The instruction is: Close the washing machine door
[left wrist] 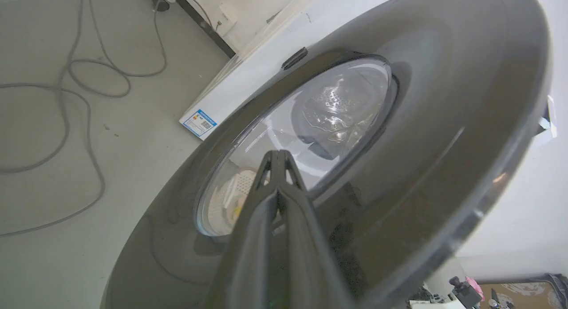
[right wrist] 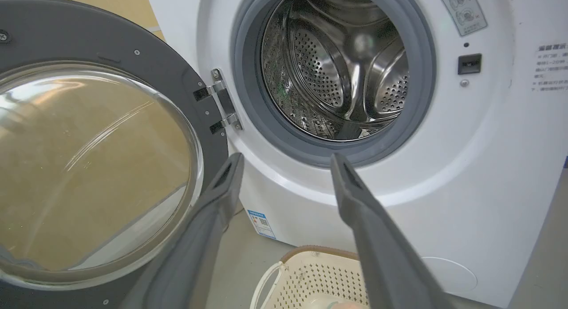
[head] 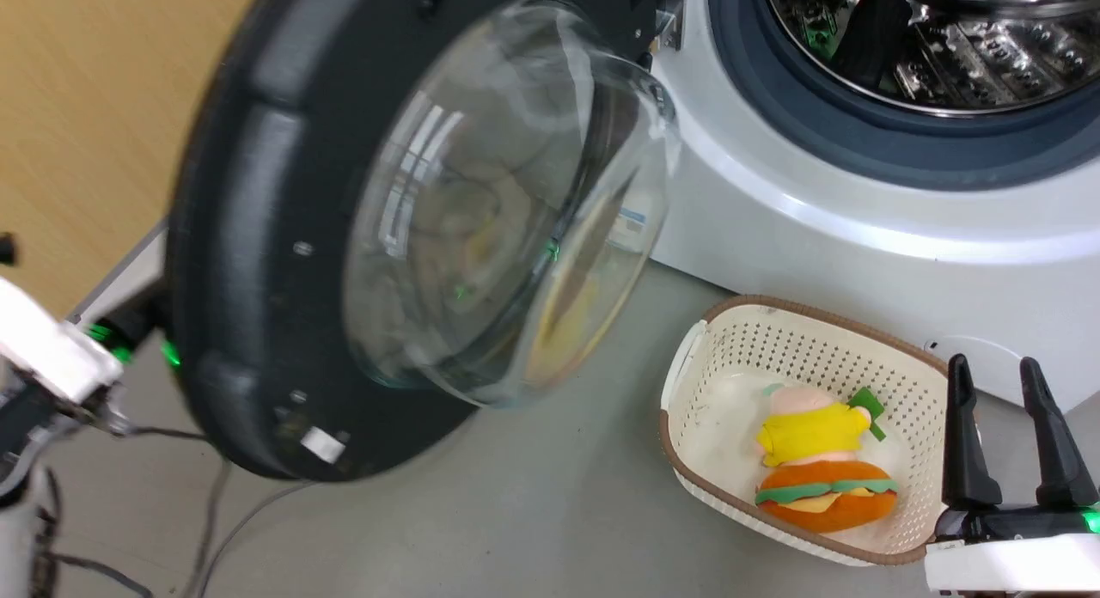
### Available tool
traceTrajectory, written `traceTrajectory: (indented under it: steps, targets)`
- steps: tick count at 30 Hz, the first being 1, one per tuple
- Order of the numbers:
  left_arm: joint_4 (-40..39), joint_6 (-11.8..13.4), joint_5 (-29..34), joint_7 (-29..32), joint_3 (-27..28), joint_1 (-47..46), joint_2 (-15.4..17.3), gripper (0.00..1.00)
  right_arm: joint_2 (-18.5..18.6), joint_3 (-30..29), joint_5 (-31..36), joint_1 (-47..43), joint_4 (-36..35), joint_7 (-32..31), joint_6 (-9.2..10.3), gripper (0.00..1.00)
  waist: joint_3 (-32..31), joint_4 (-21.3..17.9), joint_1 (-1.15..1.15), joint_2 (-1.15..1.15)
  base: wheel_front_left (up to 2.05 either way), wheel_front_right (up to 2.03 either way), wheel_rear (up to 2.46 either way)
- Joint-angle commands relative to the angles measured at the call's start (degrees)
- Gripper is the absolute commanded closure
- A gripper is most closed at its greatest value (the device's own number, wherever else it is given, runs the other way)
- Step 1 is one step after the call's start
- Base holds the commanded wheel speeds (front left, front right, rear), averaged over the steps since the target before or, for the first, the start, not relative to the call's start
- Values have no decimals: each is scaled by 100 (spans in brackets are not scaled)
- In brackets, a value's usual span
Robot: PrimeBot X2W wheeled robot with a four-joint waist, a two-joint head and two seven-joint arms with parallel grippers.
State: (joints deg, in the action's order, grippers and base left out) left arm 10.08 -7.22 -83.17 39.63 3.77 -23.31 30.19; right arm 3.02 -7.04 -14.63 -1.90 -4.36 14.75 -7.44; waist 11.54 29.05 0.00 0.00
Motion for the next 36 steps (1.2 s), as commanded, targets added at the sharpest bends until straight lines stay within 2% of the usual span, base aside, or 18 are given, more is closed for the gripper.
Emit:
traceTrajectory:
  steps: [1, 9, 18, 28, 36]
  targets:
    - [-112, -26, -42, 31, -82, 117, -73, 100, -14, 7, -16, -50, 1, 25, -5, 0, -24, 8, 0, 0, 0, 0, 0]
    - [-1268, -26, -96, 150, -838, 612, -347, 100, -14, 27, -54, -28, 32, 25, -5, 0, -126, -166, 0, 0, 0, 0, 0]
    - [-1944, -26, -133, 74, -1453, 759, -570, 100, -14, 58, -130, 68, 65, 25, -5, 0, -149, -979, 0, 0, 0, 0, 0]
    - [-1845, -26, -246, -198, -1919, 400, -972, 100, -14, 55, -199, 120, 89, 25, -5, 0, -102, -2048, 0, 0, 0, 0, 0]
    - [-1478, -26, -254, -604, -2088, 228, -1187, 100, -14, 35, -239, 190, 76, 25, -5, 0, -25, -2686, 0, 0, 0, 0, 0]
